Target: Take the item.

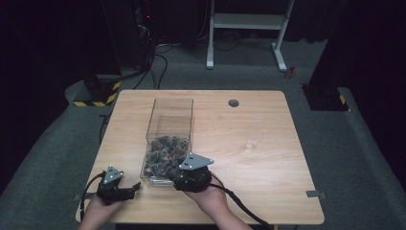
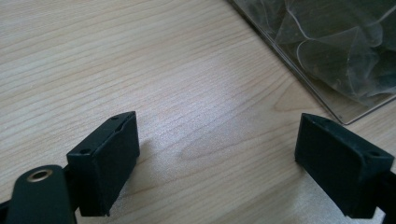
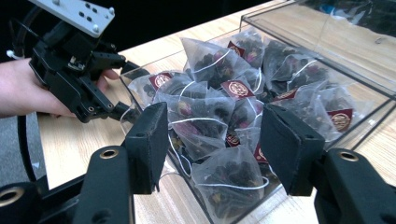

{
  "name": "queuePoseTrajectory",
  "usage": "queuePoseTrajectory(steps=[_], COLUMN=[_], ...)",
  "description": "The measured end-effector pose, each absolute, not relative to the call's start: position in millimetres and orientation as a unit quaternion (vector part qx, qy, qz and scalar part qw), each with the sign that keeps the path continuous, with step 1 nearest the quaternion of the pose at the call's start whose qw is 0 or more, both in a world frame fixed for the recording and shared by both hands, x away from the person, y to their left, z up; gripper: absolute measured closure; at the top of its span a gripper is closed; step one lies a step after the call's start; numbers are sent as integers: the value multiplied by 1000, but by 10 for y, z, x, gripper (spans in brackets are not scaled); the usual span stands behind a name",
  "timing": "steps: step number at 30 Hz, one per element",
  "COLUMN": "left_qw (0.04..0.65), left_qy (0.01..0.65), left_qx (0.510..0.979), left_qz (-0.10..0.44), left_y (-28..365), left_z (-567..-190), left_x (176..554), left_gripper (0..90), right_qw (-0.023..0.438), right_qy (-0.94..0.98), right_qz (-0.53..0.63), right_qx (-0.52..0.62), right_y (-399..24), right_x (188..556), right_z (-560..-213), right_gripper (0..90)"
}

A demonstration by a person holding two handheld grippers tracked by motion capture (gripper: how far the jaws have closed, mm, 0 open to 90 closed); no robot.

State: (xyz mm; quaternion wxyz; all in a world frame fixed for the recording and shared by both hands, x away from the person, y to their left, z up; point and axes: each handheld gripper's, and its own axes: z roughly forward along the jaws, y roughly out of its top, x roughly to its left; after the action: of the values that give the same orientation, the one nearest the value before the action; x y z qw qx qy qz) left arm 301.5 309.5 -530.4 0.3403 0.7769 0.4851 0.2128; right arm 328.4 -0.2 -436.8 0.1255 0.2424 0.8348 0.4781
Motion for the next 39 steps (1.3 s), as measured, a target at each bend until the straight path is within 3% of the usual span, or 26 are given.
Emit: queuePoseTrajectory(steps=[19,31,39], left_qw=[342,342,342], left_qy=[485,485,485], left_qx=[777,777,777], left_qz=[211,211,211], left_y=[3094,3094,3094], left_z=[-5305,-5306,-5305], left_x=[3012,3012,3012], left_gripper=[142,142,142], right_qw=[126,110,111], right_qy=[858,861,853], right_qz=[440,441,455], right_qx=[233,229,229], right_y=[158,167,133], right_x=[3359,3372,3356], right_z=[-4483,-4534,-4501], right_gripper=[646,898,900])
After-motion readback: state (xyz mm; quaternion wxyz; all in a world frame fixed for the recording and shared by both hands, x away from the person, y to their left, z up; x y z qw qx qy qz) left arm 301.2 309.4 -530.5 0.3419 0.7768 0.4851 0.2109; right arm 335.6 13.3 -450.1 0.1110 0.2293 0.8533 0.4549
